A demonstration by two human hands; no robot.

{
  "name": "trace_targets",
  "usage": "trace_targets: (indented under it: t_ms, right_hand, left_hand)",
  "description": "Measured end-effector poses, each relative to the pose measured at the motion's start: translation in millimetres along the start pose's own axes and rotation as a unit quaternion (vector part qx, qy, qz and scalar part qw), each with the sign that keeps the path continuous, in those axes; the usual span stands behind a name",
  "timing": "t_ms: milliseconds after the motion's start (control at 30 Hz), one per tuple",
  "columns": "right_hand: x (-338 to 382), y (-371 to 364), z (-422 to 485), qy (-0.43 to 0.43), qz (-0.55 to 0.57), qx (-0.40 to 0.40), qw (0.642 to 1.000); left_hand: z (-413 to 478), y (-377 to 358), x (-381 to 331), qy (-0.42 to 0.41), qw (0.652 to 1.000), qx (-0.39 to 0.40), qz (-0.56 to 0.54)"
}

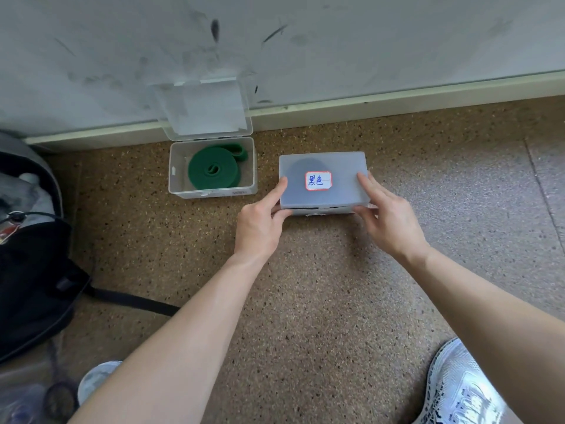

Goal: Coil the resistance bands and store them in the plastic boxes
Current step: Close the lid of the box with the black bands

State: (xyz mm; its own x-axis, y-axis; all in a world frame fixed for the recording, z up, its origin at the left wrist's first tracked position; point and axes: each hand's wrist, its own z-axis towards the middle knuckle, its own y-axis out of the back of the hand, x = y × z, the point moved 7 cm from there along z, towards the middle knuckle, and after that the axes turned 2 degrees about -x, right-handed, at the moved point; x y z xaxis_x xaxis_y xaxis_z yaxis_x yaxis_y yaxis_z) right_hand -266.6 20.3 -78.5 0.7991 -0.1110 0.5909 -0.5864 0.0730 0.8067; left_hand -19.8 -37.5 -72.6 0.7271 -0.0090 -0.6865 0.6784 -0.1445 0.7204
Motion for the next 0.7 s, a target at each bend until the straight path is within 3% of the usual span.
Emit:
trace_targets:
  t_ms: [267, 467, 700]
  right_hand:
    - [3.0, -4.1, -10.2, -0.026, 0.04, -0.055, 0.997]
    - [1.6, -3.7, -5.7, -0.049, 0.045, -0.057, 0.996]
    - [2.2, -0.2, -6.8, -0.016, 0.031, -0.054, 0.998]
  left_hand:
    - [-3.4, 4.5, -16.3, -0.214, 0.966, -0.086, 0.113]
    - [2.3, 2.2, -16.8, -0.249, 0.957, -0.088, 0.118]
    - [0.0, 0.5, -15.1, -0.278, 0.949, -0.092, 0.114]
